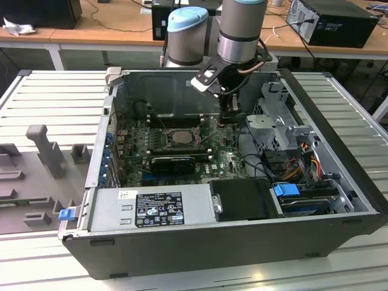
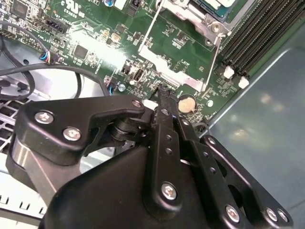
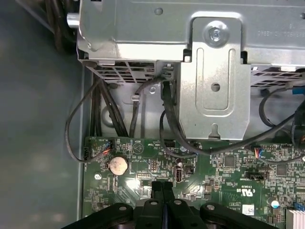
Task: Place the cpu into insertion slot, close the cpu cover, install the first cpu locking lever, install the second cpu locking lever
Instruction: 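Close the cpu cover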
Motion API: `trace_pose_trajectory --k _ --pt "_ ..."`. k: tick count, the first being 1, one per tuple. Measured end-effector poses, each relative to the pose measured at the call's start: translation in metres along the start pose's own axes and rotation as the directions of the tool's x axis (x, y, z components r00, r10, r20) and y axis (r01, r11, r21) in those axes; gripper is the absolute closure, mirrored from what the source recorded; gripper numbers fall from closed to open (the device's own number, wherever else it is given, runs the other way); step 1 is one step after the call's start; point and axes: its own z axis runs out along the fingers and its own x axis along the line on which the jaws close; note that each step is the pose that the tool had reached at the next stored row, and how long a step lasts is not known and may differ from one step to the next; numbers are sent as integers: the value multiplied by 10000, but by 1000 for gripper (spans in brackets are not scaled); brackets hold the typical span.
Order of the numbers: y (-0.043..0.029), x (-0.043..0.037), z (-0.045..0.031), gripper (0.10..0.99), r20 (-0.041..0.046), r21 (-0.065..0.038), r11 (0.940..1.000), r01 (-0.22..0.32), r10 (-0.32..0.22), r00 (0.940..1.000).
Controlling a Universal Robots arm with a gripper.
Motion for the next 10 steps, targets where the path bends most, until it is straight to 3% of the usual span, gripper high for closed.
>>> trace_pose_trajectory --k 8,10 --pt "-86 2 18 980 16 252 9997 50 -50 10000" --pt "-124 3 18 980 16 259 9997 52 -52 10000"
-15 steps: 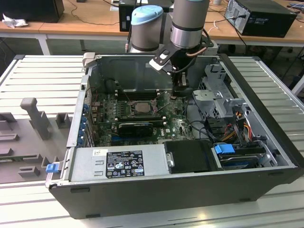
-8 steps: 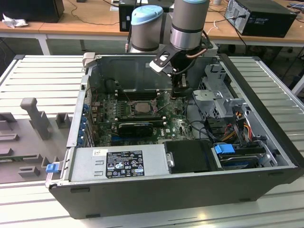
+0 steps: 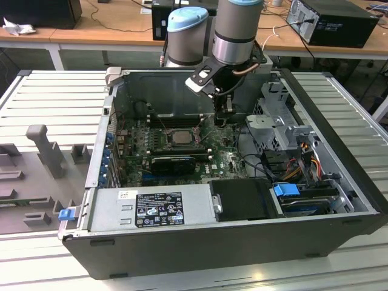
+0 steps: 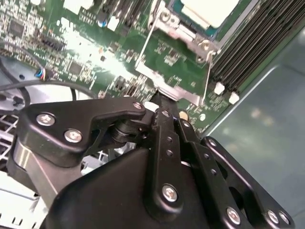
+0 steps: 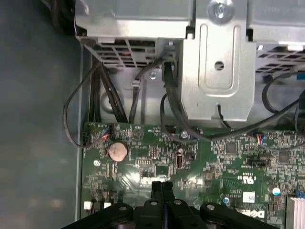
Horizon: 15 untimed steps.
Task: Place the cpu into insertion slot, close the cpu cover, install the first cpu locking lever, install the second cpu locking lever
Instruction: 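Close the cpu cover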
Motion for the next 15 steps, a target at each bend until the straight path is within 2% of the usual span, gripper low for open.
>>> trace_pose_trajectory --k 4,6,8,15 --pt "-113 4 0 980 -12 0 10000 0 0 10000" --pt "-188 6 0 980 -13 -1 10000 -1 1 10000" --pt "-294 9 -2 980 -17 0 10000 1 -1 10000" --pt "-461 14 -2 980 -22 -1 10000 3 -3 10000"
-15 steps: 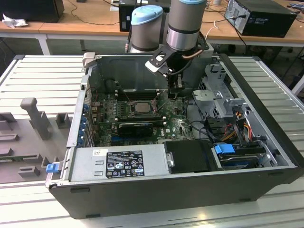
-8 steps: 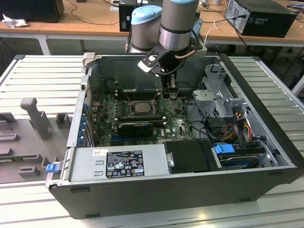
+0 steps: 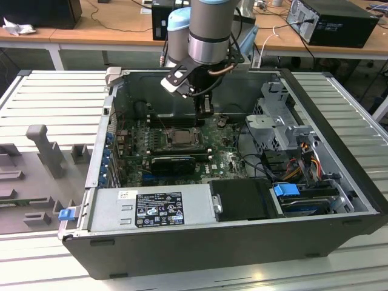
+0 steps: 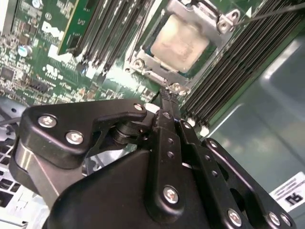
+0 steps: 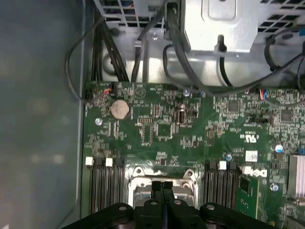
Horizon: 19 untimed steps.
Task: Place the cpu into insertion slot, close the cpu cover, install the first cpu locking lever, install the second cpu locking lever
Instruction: 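Close the cpu cover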
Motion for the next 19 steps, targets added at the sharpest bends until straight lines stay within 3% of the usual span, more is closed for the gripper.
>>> trace_pose_trajectory --k 8,19 --pt "-118 1 92 980 -32 29 9996 269 -269 9996" --pt "-313 7 100 980 -38 33 9992 406 -406 9992"
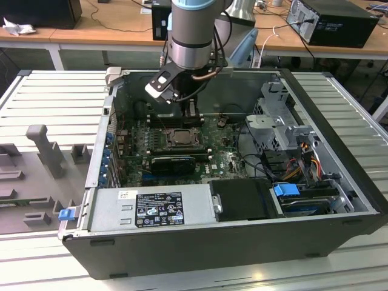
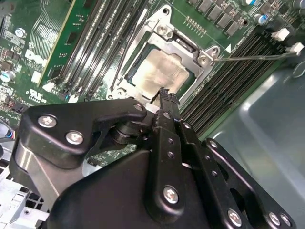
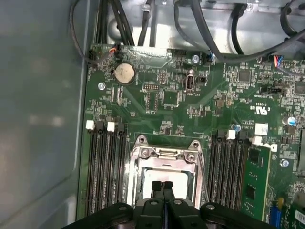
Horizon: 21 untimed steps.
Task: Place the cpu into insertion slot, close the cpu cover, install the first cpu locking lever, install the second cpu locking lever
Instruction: 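Close the cpu cover, then install the first cpu locking lever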
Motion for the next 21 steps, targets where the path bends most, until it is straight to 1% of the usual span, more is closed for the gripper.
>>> trace_pose_trajectory --k 4,7,12,15,17,21 --pt "-64 5 0 980 0 0 10000 0 0 10000" --pt "-77 5 -7 980 2 3 10000 1 -1 10000" --pt "-76 7 -70 980 -1 0 10000 0 0 10000" --pt "-76 8 -116 980 0 1 10000 0 0 10000" --pt "-75 9 -167 980 -1 0 10000 0 0 10000" --pt "-75 11 -219 980 -1 0 10000 0 0 10000"
